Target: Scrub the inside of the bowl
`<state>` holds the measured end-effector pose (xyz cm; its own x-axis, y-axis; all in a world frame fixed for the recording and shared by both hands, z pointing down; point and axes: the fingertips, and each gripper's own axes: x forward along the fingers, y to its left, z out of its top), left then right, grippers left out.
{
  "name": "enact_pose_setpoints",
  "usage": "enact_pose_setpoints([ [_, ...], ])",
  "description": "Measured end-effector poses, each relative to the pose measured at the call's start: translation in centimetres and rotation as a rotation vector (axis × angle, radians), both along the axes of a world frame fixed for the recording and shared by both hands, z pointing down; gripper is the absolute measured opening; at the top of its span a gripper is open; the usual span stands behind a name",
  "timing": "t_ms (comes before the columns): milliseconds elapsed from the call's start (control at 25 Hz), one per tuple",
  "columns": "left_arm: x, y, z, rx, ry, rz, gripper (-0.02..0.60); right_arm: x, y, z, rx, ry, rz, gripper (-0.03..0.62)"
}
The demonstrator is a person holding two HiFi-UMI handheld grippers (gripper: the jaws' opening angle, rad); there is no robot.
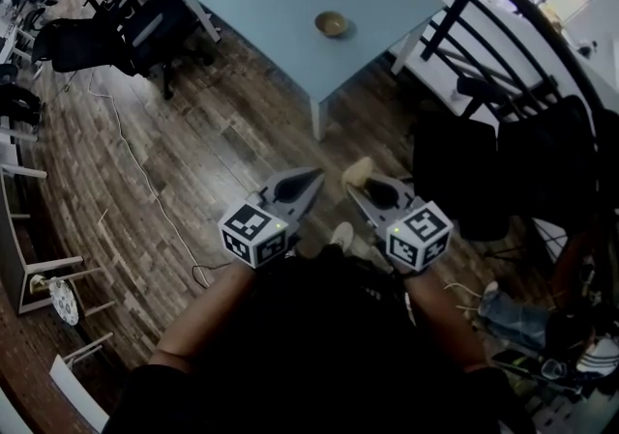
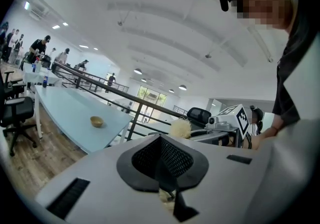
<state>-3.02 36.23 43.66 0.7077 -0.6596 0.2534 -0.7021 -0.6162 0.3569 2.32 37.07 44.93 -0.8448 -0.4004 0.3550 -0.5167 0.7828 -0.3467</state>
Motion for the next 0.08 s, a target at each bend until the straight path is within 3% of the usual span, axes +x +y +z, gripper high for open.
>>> enact_pose_setpoints([
  [80, -0.55, 0.47, -0.19, -0.003, 0.008, 0.0, -0.003, -0.79, 0.53, -0.08, 0.006, -0.004, -0.001, 0.074],
])
